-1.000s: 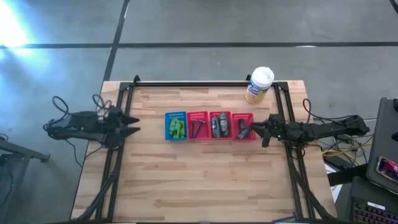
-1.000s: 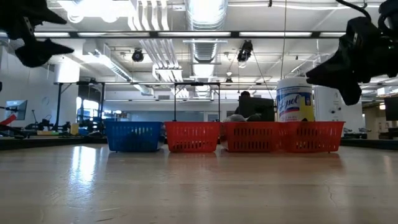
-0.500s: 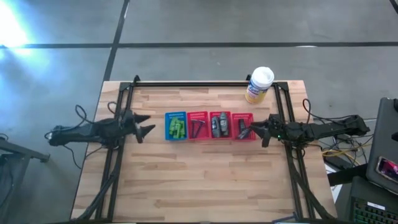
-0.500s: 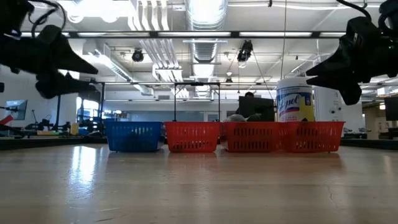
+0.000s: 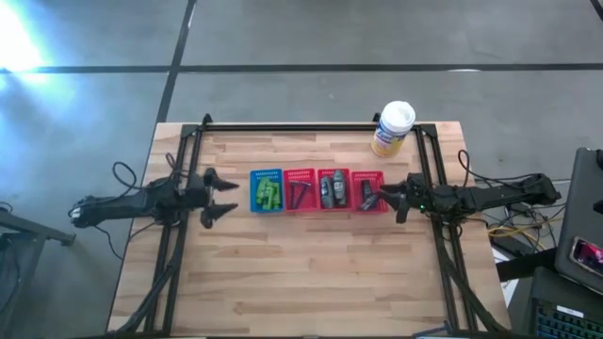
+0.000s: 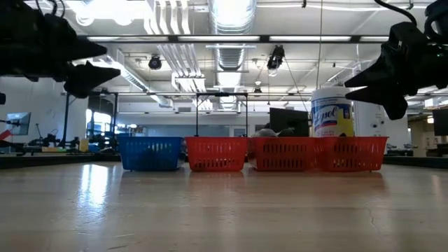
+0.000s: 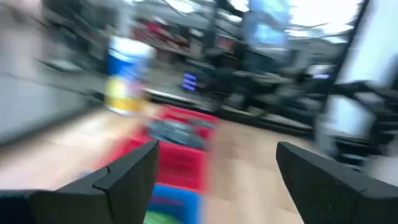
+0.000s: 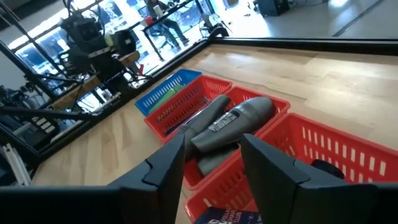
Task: Pick & Place Travel size toiletries
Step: Return to Home Position
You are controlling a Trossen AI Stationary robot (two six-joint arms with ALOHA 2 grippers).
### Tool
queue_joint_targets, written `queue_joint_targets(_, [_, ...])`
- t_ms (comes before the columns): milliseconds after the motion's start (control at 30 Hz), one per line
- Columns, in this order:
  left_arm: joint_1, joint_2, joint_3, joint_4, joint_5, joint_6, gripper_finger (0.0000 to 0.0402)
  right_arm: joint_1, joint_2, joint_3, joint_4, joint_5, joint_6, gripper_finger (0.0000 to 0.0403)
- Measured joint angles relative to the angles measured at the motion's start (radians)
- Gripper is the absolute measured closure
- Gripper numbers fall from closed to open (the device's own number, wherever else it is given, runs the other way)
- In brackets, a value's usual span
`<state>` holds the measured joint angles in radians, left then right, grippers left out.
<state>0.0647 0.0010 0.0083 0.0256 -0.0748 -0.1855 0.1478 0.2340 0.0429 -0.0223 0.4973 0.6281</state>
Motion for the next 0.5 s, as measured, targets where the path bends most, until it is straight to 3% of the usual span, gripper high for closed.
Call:
queue_joint_targets(167, [0.003,0.001,0.000,0.001,0.161,-0.161,0.0076,0.000,0.001,0.000,0.000,0.000,0.000,0.0236])
queue_joint_targets(500, [0.002,0.001,0.000,0.002,0.169,-0.189,0.0076,0.000,0.004,0.000,-0.001,0.000,0.000,0.0216])
